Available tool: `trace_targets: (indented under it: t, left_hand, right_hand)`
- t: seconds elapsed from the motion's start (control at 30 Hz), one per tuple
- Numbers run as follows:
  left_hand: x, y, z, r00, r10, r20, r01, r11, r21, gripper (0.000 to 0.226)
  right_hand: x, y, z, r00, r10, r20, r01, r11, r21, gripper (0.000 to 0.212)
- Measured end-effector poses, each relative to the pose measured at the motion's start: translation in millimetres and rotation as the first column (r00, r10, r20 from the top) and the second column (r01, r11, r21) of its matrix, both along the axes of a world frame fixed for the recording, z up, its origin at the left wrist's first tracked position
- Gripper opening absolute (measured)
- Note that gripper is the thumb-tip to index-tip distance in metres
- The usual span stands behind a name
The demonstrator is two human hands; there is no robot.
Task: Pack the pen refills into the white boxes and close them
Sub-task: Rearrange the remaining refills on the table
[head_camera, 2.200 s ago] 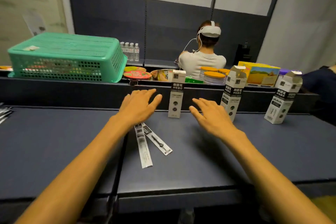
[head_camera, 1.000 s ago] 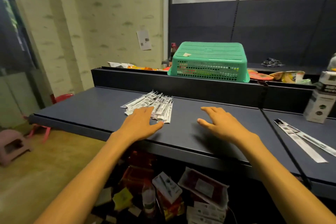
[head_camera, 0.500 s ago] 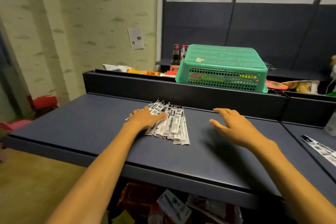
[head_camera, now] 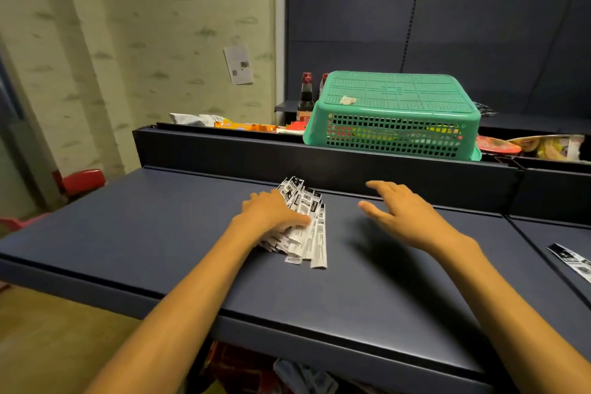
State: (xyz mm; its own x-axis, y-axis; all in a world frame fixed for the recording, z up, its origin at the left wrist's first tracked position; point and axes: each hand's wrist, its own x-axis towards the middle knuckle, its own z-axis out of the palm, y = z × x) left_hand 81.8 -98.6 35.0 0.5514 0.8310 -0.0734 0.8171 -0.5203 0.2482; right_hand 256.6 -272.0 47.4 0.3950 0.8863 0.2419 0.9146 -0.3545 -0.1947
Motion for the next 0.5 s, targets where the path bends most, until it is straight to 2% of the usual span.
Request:
trace_targets:
  t: [0.07, 0.13, 0.2, 0.27, 0.33, 0.4, 0.5]
  left_hand:
    - [-2.6, 3.3, 5.9, 0.999, -0.029, -0.02, 0.029, 1.0, 0.009, 0.074]
    - [-6.6, 7.4, 12.3, 0.999, -0.041, -0.024, 0.04, 0.999, -0.014, 0.07]
    - [-7.5, 9.9, 13.7, 0.999, -0.04, 0.007, 0.04, 0.997, -0.058, 0.078]
    - [-3.7, 8.4, 11.5, 0.999, -0.024, 0.024, 0.026, 0.997, -0.069, 0.098]
    - [1.7, 6.1, 6.1, 1.0, -0.021, -0.017, 0.02, 0.999, -0.04, 0.111]
    - [3.2, 7.0, 2.0, 0.998, -0.038, -0.044, 0.039, 0.999, 0.006, 0.104]
    - [-5.5, 14.7, 3.3, 0.998, -0.055, 0.0, 0.055, 0.998, 0.025, 0.095]
  right_hand:
    - [2.7, 0.6, 2.6, 1.0, -0.007, -0.006, 0.007, 1.0, 0.008, 0.061]
    - [5.0, 0.8, 3.3, 1.0, -0.016, -0.01, 0.016, 1.0, 0.009, 0.061]
    - [7.0, 1.4, 3.0, 0.999, -0.032, -0.014, 0.032, 0.999, 0.01, 0.062]
    - [7.4, 2.8, 3.4, 0.998, -0.052, -0.022, 0.053, 0.998, 0.015, 0.062]
    - [5.0, 5.0, 2.8, 0.998, -0.063, -0.026, 0.064, 0.998, 0.012, 0.062]
    - [0.4, 6.7, 1.9, 0.997, -0.07, -0.032, 0.07, 0.998, 0.001, 0.062]
    - [-4.6, 7.3, 2.3, 0.997, -0.078, -0.028, 0.079, 0.997, 0.006, 0.062]
